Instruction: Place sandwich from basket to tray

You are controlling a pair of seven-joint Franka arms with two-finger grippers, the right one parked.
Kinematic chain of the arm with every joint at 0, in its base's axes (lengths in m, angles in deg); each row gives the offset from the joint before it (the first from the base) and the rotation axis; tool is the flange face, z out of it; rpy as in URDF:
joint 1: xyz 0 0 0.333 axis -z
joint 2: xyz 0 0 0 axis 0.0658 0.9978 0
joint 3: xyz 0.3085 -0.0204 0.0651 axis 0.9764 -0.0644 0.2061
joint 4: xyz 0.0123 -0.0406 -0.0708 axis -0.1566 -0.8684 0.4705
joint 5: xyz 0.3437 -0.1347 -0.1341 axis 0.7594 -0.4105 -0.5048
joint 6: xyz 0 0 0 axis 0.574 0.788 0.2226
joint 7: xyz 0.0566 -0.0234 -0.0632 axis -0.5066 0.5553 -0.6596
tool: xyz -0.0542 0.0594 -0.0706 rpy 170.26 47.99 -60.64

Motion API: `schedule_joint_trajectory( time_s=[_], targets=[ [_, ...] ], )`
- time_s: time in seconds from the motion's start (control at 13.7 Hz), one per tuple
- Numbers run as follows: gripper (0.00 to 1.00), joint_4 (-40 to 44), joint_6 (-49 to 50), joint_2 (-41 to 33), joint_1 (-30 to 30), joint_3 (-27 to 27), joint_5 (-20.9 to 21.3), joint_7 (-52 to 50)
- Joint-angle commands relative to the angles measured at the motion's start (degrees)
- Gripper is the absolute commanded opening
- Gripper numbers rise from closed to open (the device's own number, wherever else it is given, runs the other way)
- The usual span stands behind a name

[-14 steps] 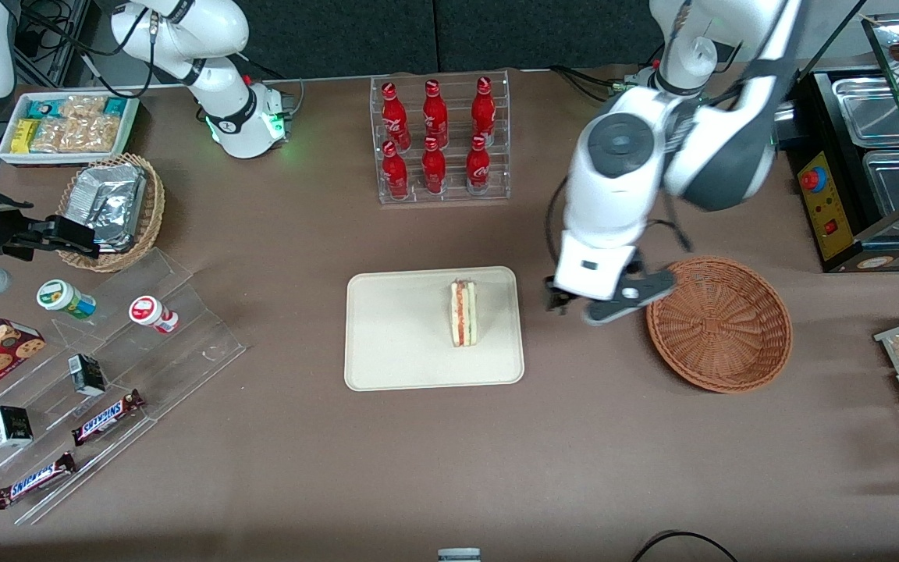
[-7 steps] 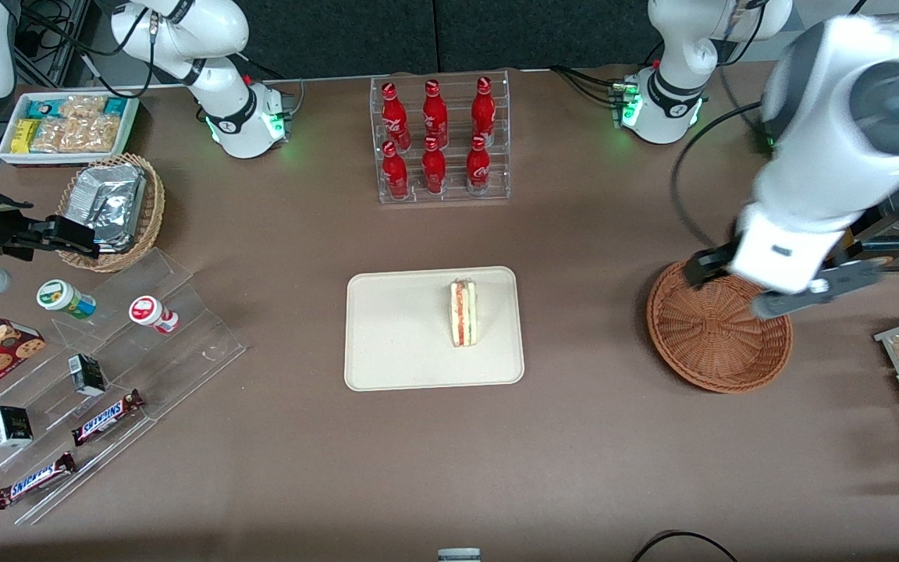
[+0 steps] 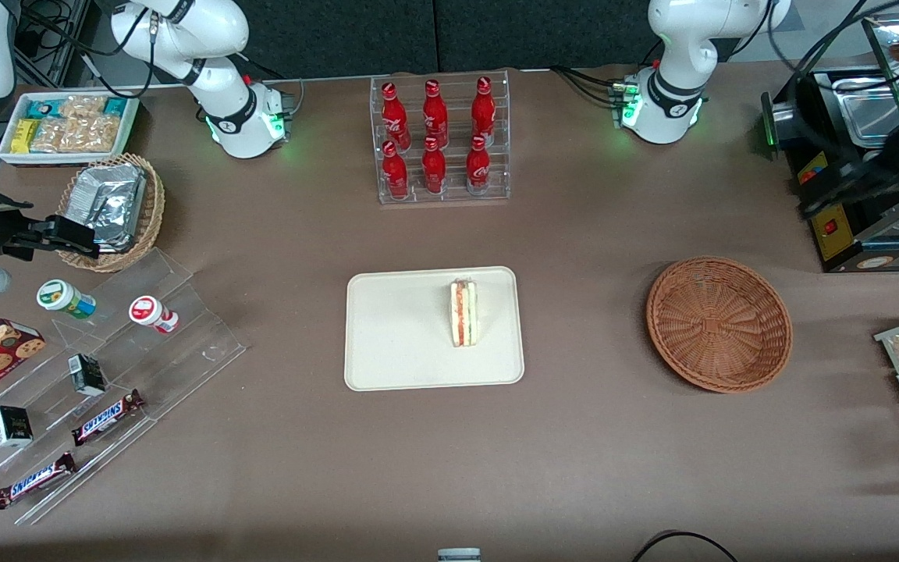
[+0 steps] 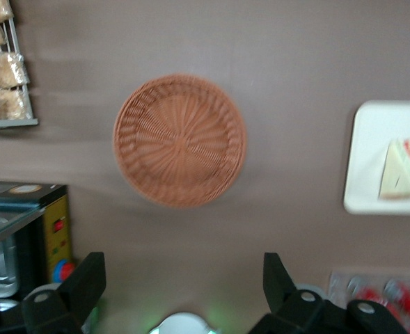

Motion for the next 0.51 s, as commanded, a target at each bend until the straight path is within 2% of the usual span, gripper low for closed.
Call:
schedule_joint_trajectory(
  time_s=[0.0, 0.44],
  targets=[
    [1.00, -0.5, 2.3, -2.8, -2.0, -0.3, -1.0, 4.5],
    [1.00, 1.3, 1.8, -1.9, -0.4, -2.2, -1.0, 3.7]
  ],
)
